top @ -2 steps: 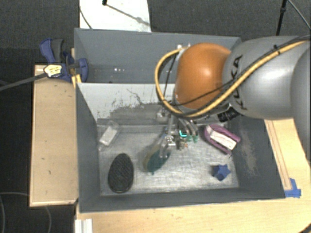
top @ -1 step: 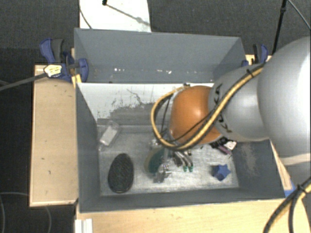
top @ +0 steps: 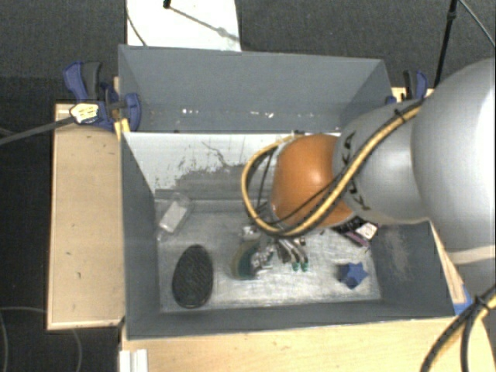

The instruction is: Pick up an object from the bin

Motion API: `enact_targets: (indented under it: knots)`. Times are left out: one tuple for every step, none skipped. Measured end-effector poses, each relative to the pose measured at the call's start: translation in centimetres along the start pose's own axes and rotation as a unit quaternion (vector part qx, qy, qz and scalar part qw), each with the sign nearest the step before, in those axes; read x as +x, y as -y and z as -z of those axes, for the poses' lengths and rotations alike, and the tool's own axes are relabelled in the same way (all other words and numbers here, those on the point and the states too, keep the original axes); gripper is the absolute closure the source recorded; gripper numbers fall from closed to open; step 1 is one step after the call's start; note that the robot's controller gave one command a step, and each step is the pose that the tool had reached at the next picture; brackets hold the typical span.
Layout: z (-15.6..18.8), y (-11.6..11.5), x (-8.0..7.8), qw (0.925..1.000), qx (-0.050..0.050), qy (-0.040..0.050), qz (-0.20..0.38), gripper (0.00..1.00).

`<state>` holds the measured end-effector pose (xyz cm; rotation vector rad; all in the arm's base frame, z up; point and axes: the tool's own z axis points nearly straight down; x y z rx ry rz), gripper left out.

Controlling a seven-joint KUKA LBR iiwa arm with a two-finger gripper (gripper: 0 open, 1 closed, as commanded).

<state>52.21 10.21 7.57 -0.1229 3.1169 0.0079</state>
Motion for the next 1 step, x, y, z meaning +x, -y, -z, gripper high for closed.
enact_targets:
  knots:
    - [18.8, -1.7, -3.7, 0.9918, 0.0, -0.0057, 0.128, 1.0]
